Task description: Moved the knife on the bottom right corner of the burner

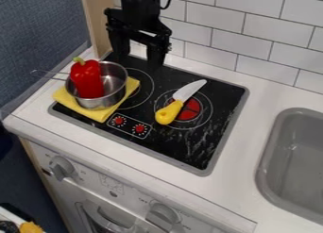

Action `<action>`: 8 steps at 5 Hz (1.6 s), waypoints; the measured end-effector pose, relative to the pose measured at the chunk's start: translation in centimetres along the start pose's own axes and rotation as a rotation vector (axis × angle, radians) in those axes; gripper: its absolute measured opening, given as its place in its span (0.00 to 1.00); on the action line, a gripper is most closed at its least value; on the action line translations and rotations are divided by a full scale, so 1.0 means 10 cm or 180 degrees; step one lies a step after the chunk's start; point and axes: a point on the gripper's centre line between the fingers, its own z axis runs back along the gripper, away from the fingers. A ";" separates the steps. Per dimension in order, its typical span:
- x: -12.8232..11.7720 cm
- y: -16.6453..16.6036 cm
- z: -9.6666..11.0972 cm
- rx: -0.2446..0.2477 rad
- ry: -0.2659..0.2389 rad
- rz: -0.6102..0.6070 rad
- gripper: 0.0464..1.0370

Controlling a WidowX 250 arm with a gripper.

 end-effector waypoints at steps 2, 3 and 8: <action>0.00 -0.27 -0.20 -0.0191 0.0106 -0.0074 0.96; 0.01 -0.49 -0.39 -0.0297 0.0212 -0.0221 0.96; -0.04 -0.71 -0.78 -0.0114 0.0707 -0.0459 0.38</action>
